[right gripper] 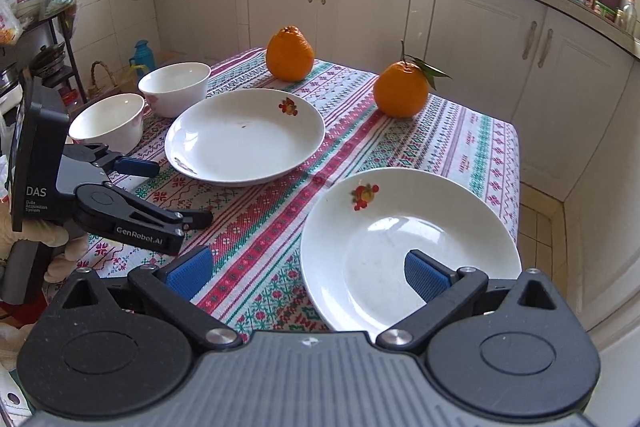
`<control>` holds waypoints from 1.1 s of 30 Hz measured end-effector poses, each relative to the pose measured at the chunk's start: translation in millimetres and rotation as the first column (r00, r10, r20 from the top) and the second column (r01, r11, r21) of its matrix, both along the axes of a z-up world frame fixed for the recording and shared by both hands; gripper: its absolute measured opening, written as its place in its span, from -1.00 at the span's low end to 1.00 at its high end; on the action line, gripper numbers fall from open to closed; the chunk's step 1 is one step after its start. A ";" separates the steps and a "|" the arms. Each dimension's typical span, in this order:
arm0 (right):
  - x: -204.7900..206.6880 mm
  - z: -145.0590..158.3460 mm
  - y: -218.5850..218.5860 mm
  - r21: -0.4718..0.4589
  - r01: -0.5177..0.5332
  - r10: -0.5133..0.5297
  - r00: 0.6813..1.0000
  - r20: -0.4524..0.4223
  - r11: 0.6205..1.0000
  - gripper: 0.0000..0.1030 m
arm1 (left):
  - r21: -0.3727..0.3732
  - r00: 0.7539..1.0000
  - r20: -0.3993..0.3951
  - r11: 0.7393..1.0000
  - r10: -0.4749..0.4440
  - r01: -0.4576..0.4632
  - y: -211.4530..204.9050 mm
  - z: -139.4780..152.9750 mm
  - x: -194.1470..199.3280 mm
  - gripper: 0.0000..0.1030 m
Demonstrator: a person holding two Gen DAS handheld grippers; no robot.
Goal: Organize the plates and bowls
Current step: 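Move the right gripper to the next white plate and grasp its rim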
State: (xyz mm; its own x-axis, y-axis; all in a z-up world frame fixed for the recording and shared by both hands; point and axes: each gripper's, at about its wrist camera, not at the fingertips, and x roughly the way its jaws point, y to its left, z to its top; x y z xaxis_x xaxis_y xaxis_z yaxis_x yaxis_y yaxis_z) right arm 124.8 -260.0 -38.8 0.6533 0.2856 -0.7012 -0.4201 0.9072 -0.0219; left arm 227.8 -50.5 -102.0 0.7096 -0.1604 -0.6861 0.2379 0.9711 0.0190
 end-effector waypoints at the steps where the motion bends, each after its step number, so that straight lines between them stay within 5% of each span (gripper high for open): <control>1: 4.4 0.5 1.6 -0.004 -0.008 0.008 1.000 -0.001 1.000 1.00 | -0.004 1.000 0.005 1.000 0.000 0.000 -0.5 -0.7 1.7 0.99; 18: 104.6 9.2 47.4 0.020 -0.160 0.159 0.987 0.013 0.987 1.00 | -0.010 1.000 0.023 1.000 -0.009 0.010 -3.1 -1.5 15.2 1.00; 33: 200.5 -18.0 86.5 0.005 -0.337 0.333 0.928 -0.166 0.942 1.00 | -0.010 0.999 0.031 1.000 0.012 -0.012 -1.7 -0.7 15.1 0.99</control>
State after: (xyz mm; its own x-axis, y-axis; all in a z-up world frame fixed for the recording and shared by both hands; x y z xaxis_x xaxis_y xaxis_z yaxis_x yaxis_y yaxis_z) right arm 325.3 -173.5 -56.9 0.3994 0.4501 -0.7986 -0.6989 0.7133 0.0525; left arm 242.9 -52.2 -102.7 0.7323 -0.1581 -0.6624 0.2256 0.9741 0.0170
